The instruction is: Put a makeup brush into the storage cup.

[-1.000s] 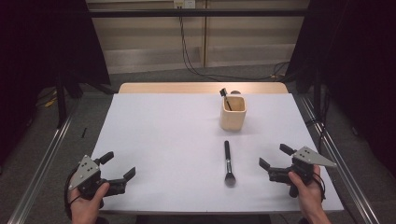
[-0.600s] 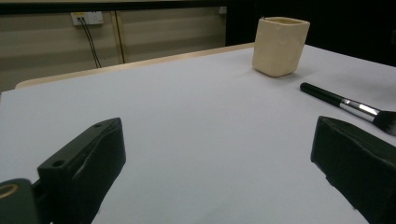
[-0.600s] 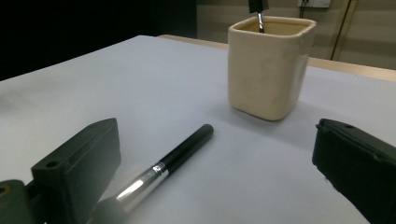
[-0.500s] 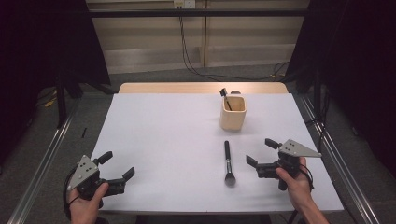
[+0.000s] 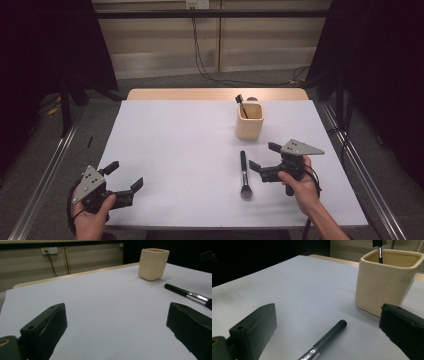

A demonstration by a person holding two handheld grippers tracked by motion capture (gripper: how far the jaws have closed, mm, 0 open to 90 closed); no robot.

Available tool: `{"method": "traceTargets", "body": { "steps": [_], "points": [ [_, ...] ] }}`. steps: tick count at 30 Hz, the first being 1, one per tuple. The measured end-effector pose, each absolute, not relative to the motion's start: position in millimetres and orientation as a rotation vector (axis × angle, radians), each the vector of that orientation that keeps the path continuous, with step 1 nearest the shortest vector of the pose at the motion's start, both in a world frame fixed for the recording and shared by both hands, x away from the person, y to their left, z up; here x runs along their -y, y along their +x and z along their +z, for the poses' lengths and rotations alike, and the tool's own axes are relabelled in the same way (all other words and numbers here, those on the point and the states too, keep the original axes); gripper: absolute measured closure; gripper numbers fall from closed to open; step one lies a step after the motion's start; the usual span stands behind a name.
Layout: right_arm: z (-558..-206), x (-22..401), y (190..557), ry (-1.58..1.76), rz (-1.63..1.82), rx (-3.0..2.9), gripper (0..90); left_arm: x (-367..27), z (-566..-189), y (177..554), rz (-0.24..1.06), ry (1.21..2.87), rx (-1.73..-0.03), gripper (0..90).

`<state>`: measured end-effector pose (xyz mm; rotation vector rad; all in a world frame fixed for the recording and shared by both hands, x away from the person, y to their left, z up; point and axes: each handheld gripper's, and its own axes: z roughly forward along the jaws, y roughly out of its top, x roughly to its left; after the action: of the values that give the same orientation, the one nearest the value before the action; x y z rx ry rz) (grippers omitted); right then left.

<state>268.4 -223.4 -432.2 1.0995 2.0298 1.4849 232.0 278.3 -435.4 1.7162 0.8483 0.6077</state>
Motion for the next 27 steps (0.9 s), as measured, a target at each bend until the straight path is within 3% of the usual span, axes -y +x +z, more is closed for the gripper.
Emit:
{"method": "traceTargets", "body": {
  "steps": [27],
  "points": [
    [-433,203,301,1.222,1.229,-2.31,2.4,-279,-436,235,0.588,1.733,-0.833,3.2]
  ]
}}
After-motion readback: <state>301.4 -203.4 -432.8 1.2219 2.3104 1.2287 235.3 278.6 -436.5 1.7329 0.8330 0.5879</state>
